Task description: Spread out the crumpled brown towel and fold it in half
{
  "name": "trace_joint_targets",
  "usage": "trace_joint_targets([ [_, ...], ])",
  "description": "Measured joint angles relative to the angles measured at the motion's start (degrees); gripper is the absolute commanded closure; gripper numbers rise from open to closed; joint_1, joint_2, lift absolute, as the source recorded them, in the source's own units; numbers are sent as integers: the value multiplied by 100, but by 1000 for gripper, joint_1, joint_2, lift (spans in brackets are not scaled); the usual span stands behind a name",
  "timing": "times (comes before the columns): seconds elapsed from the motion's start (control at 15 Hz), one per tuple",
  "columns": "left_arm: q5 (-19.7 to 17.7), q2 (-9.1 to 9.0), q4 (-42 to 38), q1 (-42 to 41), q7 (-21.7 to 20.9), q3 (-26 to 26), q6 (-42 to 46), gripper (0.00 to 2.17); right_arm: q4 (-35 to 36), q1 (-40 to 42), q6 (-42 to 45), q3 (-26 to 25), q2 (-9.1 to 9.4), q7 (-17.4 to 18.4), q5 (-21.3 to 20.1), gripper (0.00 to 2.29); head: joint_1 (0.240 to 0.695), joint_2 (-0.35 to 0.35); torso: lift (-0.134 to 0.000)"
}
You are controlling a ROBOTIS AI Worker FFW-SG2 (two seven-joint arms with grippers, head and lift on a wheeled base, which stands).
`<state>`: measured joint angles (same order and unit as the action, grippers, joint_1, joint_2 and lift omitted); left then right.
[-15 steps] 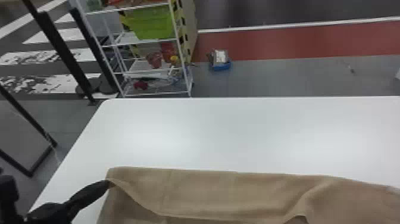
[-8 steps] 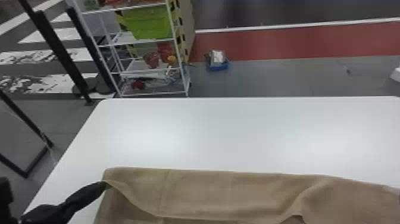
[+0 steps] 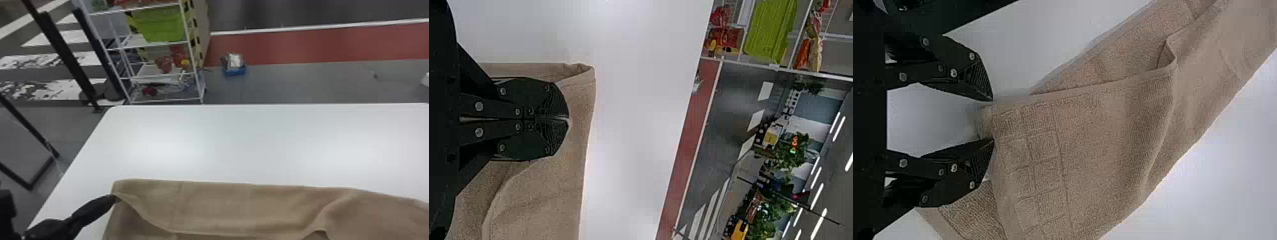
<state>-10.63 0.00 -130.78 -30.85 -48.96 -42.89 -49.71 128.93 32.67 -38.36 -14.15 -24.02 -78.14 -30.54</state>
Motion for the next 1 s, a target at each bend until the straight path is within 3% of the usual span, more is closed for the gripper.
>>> trace_joint_targets([
  [0.27,-15,0,0,-1,-24,-17,0,1332,-37,-29,-60,7,-39,0,-67,778,695,186,-124],
  [0.53,-30,0,-40,-40,-26,-21,0,1332,-11,-73,-12,-186,-49,0,171,1450,695,174,-124],
  [1.0,-149,0,-279,-154,-41,-119,-74,1332,-51,-95,387,-1014,32,0,1016,1511,695,130,-124],
])
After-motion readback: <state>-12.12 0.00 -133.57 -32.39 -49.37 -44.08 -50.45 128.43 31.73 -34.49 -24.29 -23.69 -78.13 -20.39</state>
